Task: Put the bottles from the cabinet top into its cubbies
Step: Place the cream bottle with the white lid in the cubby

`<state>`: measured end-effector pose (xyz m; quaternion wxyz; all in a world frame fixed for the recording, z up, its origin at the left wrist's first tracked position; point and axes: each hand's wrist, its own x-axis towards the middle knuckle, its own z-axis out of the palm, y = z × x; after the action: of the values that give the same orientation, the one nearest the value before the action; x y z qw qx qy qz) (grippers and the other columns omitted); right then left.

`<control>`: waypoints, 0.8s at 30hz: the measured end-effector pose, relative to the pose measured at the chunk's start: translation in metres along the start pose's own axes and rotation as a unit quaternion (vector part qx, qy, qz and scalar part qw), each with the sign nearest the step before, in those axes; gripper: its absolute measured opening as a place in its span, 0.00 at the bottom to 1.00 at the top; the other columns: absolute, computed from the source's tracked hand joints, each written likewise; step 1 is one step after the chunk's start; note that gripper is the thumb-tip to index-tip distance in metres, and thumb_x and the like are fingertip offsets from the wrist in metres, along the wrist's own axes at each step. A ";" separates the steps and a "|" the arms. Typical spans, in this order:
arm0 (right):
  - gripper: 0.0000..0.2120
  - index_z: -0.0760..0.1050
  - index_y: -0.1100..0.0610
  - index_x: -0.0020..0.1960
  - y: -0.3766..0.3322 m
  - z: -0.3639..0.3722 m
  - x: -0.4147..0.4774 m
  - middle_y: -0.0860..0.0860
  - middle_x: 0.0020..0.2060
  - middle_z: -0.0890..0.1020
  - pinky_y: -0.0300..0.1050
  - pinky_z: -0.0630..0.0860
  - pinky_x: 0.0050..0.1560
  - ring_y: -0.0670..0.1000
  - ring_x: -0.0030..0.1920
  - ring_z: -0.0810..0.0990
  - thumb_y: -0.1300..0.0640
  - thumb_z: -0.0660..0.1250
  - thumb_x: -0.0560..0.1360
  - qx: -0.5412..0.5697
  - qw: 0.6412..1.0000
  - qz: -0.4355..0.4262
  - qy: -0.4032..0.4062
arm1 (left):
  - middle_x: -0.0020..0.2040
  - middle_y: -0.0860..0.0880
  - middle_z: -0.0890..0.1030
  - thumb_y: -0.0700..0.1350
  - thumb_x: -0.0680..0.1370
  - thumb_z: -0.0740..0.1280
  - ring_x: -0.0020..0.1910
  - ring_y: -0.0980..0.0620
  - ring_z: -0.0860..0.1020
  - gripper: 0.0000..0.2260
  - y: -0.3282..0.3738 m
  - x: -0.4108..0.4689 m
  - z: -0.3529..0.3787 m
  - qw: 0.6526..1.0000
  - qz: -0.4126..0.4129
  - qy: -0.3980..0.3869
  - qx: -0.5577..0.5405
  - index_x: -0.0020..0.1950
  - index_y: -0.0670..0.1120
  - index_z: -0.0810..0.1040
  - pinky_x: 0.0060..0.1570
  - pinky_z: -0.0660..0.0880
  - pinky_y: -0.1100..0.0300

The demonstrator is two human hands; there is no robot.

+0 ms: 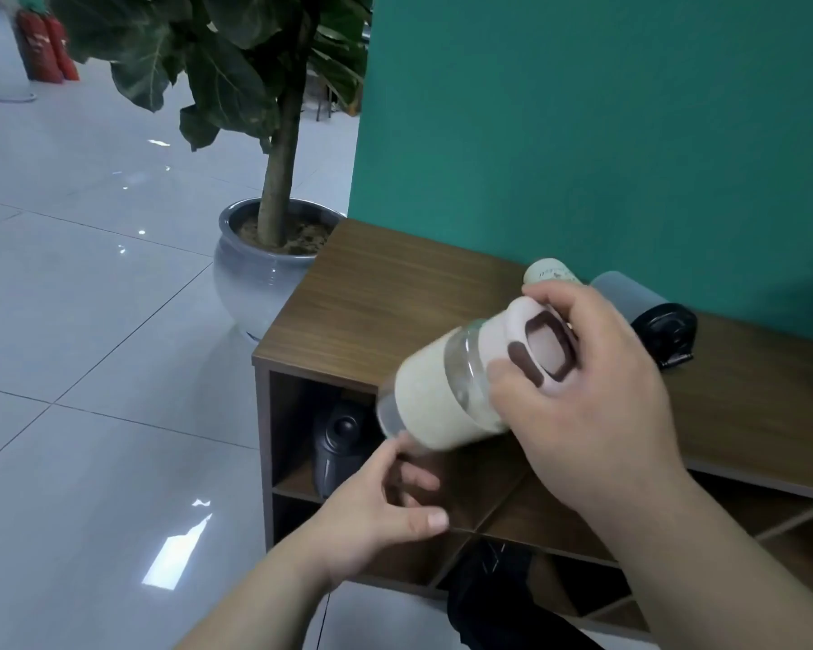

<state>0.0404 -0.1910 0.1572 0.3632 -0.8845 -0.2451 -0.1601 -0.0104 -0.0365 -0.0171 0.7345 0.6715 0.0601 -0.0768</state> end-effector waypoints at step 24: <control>0.44 0.66 0.44 0.77 0.181 0.160 -0.044 0.42 0.67 0.78 0.38 0.71 0.66 0.44 0.67 0.76 0.54 0.82 0.66 0.121 0.948 0.205 -0.209 | 0.59 0.55 0.83 0.58 0.61 0.80 0.55 0.56 0.84 0.32 -0.148 0.110 0.033 0.952 -0.074 0.217 0.204 0.63 0.59 0.76 0.52 0.84 0.46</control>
<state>0.1198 -0.2008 -0.0752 0.4328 -0.8789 -0.1462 0.1374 0.0684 -0.0857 -0.1798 0.5431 0.8014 0.2506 0.0054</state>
